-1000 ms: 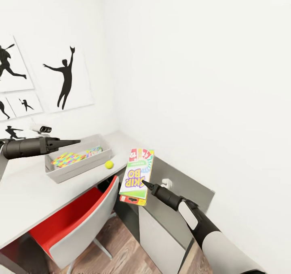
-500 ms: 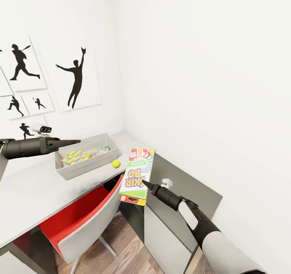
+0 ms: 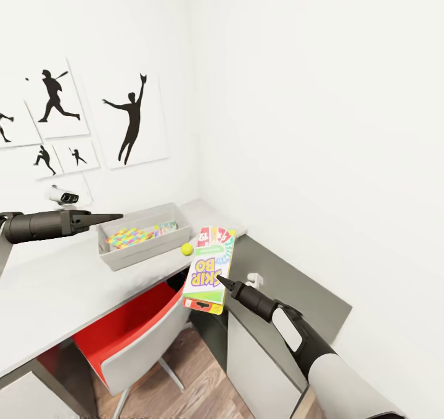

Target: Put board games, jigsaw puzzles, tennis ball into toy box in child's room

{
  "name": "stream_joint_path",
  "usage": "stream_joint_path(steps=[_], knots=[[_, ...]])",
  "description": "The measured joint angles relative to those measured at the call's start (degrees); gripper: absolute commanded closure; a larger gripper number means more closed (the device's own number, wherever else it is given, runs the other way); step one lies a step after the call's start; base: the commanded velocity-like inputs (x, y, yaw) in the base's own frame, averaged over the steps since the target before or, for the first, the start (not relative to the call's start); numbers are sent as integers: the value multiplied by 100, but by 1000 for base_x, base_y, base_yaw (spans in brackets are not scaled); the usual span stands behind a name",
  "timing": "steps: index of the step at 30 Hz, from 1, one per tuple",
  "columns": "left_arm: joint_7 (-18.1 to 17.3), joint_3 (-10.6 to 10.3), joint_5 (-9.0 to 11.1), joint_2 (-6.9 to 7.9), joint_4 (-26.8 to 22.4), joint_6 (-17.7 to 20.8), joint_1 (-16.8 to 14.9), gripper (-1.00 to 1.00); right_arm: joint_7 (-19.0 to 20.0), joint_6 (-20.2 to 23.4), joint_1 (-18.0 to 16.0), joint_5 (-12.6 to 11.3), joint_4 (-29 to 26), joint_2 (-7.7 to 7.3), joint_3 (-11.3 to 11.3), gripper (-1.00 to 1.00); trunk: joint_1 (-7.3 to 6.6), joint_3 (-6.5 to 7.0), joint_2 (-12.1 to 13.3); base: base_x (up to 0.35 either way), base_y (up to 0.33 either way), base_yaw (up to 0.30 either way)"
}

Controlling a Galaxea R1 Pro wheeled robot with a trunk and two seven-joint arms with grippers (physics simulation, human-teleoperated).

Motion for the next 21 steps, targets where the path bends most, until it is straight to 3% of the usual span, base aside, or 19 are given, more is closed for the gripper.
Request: stream_joint_path(steps=[21], knots=[[0,7,-4,4,59,0,2,-100,25,-2,1,8,1,-4,2,100,1,50,1,-35,19,275]])
